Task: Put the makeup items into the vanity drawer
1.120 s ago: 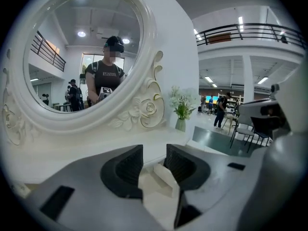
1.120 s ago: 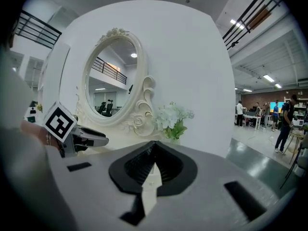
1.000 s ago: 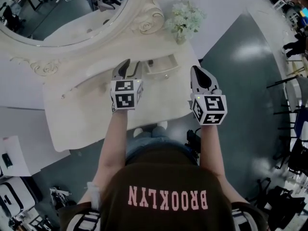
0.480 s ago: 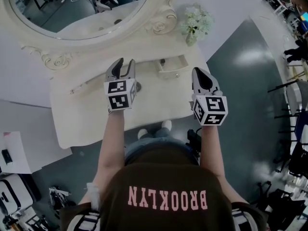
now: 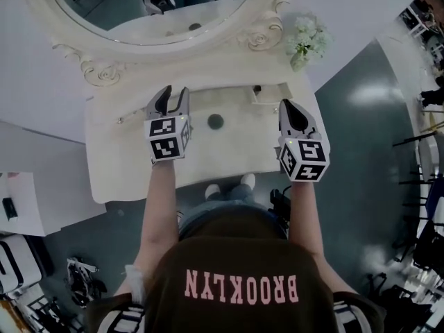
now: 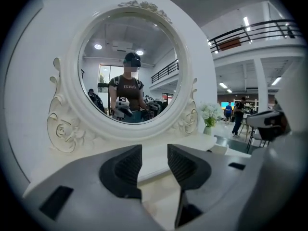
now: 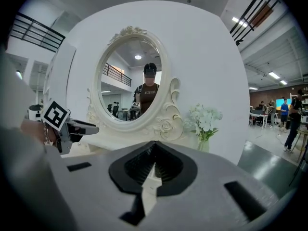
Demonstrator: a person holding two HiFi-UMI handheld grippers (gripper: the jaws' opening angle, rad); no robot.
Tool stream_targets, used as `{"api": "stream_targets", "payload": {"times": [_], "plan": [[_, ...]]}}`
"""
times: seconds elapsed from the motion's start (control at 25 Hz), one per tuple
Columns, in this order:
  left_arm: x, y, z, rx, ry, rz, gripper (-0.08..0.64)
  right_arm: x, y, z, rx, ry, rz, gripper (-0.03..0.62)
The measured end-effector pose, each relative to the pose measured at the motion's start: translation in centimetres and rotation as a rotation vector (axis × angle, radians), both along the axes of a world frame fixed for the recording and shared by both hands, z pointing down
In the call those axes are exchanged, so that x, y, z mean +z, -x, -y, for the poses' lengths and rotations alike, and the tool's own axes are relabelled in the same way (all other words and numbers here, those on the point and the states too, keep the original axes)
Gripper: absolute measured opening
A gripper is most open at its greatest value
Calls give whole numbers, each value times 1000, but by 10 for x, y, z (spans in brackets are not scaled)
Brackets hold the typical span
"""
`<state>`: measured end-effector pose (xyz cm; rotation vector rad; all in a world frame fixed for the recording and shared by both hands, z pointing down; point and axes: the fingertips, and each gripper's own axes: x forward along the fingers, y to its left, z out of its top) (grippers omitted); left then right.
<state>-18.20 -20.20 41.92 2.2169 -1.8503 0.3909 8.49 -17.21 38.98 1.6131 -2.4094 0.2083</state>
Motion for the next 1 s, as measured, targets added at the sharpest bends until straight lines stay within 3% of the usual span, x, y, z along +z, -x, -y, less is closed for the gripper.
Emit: {"api": "stream_targets", "payload": {"times": [0.2,0.64,1.0], "plan": [[23,12,-9,10,61,-20,207,17,15,-5,-15,49,-15,-11],[95,25,-30,38,219,-27,207,68,35,-18,-34,172,-64,-11],[146,22,-33,62,316,-11,207,102,28,-31,-21,251,-122,-11]]}}
